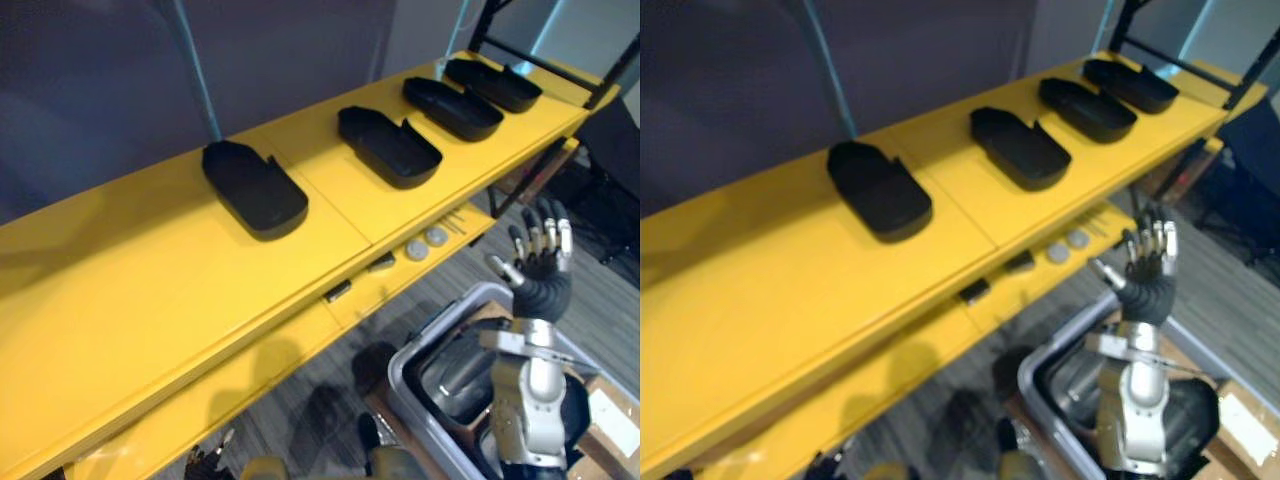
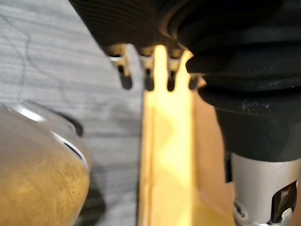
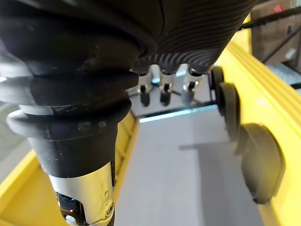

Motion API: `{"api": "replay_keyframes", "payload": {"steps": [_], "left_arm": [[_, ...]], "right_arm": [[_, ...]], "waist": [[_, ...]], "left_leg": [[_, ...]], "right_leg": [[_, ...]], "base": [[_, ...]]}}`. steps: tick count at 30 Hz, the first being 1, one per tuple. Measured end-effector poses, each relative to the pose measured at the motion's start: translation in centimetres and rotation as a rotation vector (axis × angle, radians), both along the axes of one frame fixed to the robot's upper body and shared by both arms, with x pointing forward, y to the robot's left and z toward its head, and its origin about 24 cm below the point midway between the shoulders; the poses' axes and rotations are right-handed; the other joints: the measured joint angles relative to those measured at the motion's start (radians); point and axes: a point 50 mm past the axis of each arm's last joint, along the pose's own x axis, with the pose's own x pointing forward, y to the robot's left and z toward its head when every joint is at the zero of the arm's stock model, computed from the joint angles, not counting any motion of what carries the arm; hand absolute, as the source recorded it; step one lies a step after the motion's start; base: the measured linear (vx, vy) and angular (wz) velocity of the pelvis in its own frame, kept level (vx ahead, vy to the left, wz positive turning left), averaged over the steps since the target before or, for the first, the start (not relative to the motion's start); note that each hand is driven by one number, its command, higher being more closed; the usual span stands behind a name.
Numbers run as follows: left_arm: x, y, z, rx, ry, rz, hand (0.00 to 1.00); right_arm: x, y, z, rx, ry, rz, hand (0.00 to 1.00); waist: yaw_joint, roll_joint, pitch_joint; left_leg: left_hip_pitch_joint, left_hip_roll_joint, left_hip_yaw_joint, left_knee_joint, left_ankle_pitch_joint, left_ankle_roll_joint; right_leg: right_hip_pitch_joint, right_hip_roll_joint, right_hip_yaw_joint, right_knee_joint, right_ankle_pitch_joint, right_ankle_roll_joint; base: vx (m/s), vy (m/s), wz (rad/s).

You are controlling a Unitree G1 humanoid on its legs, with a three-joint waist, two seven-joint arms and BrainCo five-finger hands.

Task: Walk over and take plastic housings, then place them on the shelf

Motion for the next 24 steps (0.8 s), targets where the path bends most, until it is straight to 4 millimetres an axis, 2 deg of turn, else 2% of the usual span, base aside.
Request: {"api": "replay_keyframes", "payload": {"steps": [2,4,5,7,9,11,13,15,16,17,18,20,21,22,23,24], "left_arm": [[0.9,-0.2,0.2,-0.002,-0.022,-0.013,0.0],[4.1,-0.6,1.2,0.014,-0.121,-0.067,0.0],[4.8,-0.5,1.5,0.021,-0.147,-0.071,0.0],[7.4,-0.9,2.6,0.042,-0.217,-0.106,0.0],[8.7,-1.5,3.3,0.074,-0.245,-0.179,0.0],[9.6,-2.6,3.6,0.092,-0.255,-0.267,0.0],[9.7,-3.2,3.6,0.101,-0.255,-0.33,0.0],[9.2,-3.2,3.6,0.123,-0.248,-0.367,0.0],[9.0,-3.1,3.5,0.131,-0.241,-0.372,0.0],[8.7,-2.8,3.3,0.146,-0.211,-0.386,0.0],[8.5,-2.6,3.1,0.147,-0.19,-0.386,0.0],[8.0,-1.4,2.8,0.17,-0.144,-0.398,0.0],[7.5,-0.8,2.5,0.174,-0.108,-0.4,0.0],[6.6,0.1,2.1,0.182,-0.063,-0.4,0.0],[6.0,0.7,2.0,0.187,-0.043,-0.395,0.0],[5.6,1.9,2.1,0.203,-0.04,-0.359,0.0]], "right_arm": [[0.2,0.9,0.7,-0.002,-0.031,0.039,0.0],[0.9,1.6,2.5,-0.01,-0.109,0.056,0.0],[1.1,1.8,3.0,-0.015,-0.129,0.055,0.0],[1.8,2.0,4.3,-0.007,-0.173,0.023,0.0],[1.9,1.8,4.2,0.006,-0.151,-0.009,0.0],[1.2,1.1,2.6,0.061,-0.075,-0.056,0.0],[0.2,0.6,0.6,0.138,0.0,-0.085,0.0],[-1.5,0.5,-2.1,0.188,0.099,-0.08,0.0],[-2.0,0.5,-2.6,0.172,0.12,-0.074,0.0],[-2.7,0.2,-3.2,0.143,0.14,-0.066,0.0],[-3.1,0.0,-3.5,0.127,0.143,-0.064,0.0],[-2.6,-0.1,-3.6,0.094,0.122,-0.042,0.0],[-2.0,0.0,-3.3,0.061,0.101,-0.026,0.0],[-1.0,0.2,-2.9,0.024,0.085,0.004,0.0],[-0.3,0.4,-2.6,0.003,0.075,0.021,0.0],[1.2,0.7,-1.9,-0.037,0.055,0.048,0.0]], "waist": [[-0.001,0.0,0.01],[-0.002,0.0,0.082],[0.001,-0.001,0.1],[0.021,-0.009,0.142],[0.022,-0.008,0.153],[0.013,-0.007,0.155],[0.002,-0.003,0.157],[0.001,-0.013,0.164],[-0.004,-0.012,0.165],[-0.015,-0.015,0.17],[-0.021,-0.023,0.167],[-0.033,-0.031,0.161],[-0.032,-0.039,0.158],[-0.023,-0.05,0.15],[-0.014,-0.054,0.146],[0.01,-0.066,0.14]], "left_leg": [[-0.058,-0.004,-0.018,0.024,-0.004,0.004],[-0.159,-0.003,-0.067,0.141,-0.03,0.004],[-0.182,-0.005,-0.08,0.174,-0.039,0.002],[-0.255,-0.02,-0.106,0.3,-0.087,-0.003],[-0.269,-0.023,-0.111,0.351,-0.103,0.001],[-0.247,-0.018,-0.107,0.368,-0.116,0.003],[-0.213,0.001,-0.085,0.369,-0.138,0.011],[-0.136,0.061,0.047,0.327,-0.139,0.031],[-0.118,0.074,0.088,0.304,-0.129,0.043],[-0.086,0.083,0.157,0.257,-0.103,0.057],[-0.064,0.085,0.202,0.22,-0.083,0.06],[-0.035,0.092,0.27,0.152,-0.038,0.064],[-0.023,0.096,0.305,0.114,-0.008,0.062],[-0.014,0.104,0.339,0.096,0.01,0.053],[-0.015,0.113,0.347,0.101,0.012,0.051],[-0.023,0.131,0.348,0.133,0.011,0.05]], "right_leg": [[-0.061,-0.002,-0.011,0.047,-0.016,-0.002],[-0.176,0.0,-0.049,0.231,-0.095,-0.002],[-0.205,0.0,-0.054,0.286,-0.119,-0.001],[-0.307,-0.01,-0.067,0.482,-0.208,0.005],[-0.316,-0.015,-0.081,0.531,-0.227,0.003],[-0.287,-0.01,-0.078,0.52,-0.218,0.012],[-0.258,0.011,-0.071,0.485,-0.184,0.015],[-0.221,0.03,-0.117,0.359,-0.051,0.004],[-0.202,0.027,-0.152,0.294,0.004,0.001],[-0.196,-0.003,-0.254,0.308,-0.001,-0.007],[-0.198,-0.027,-0.298,0.388,-0.027,-0.037],[-0.182,-0.075,-0.331,0.52,-0.107,-0.054],[-0.143,-0.125,-0.362,0.561,-0.152,-0.064],[-0.088,-0.175,-0.386,0.553,-0.169,-0.084],[-0.06,-0.196,-0.393,0.538,-0.169,-0.088],[-0.016,-0.215,-0.404,0.453,-0.163,-0.06]], "base": [[-0.09,-0.017,0.25],[-0.11,-0.033,0.51],[-0.13,-0.036,0.42],[-0.1,-0.024,0.36],[-0.04,0.021,0.18],[-0.03,0.068,-0.11],[-0.06,0.095,-0.66],[-0.15,0.132,-1.67],[-0.17,0.072,-1.76],[-0.19,0.068,-1.39],[-0.17,0.073,-1.4],[-0.11,0.008,-1.02],[-0.09,-0.108,-0.96],[-0.07,-0.151,-0.88],[-0.05,-0.22,-1.03],[-0.07,-0.261,-1.26]]}}
